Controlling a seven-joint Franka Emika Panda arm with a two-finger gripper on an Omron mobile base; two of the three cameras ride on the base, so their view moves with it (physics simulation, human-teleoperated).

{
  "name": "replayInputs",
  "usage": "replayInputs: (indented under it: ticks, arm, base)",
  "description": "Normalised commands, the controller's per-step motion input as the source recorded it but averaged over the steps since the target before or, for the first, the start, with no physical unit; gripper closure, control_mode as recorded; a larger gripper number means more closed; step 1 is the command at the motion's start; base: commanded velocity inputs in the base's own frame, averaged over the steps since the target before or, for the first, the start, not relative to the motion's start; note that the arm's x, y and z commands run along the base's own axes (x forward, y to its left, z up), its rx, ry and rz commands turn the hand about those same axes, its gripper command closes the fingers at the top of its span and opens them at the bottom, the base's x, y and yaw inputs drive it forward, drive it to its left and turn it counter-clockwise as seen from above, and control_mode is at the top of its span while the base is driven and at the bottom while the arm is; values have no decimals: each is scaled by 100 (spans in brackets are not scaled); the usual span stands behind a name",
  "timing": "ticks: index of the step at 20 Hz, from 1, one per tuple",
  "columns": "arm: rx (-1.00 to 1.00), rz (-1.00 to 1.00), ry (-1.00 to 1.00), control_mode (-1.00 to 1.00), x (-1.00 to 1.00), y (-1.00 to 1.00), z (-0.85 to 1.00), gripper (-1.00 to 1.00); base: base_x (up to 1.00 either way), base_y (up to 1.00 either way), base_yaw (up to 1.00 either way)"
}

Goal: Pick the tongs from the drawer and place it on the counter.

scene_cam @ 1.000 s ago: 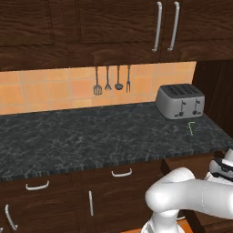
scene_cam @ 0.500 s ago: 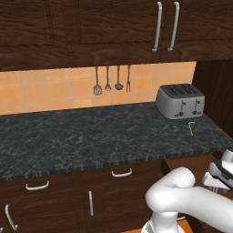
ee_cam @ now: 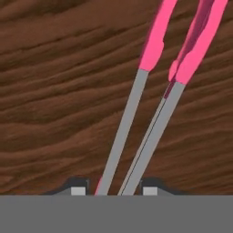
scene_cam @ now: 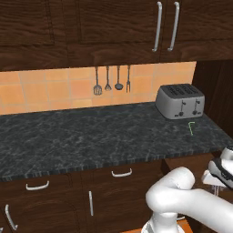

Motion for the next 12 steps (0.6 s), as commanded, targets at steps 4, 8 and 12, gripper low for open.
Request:
replayInputs:
  ticks: [4, 8, 12]
  arm:
    - [0, -1, 0, -100, -17, -4, 6, 100]
    - [0, -2, 0, -100, -25, 0, 68, 100]
    - [-1, -3, 6, -100, -32, 0, 96, 100]
  base:
    - [0, 0, 0]
    - [0, 0, 0]
    - [0, 0, 0]
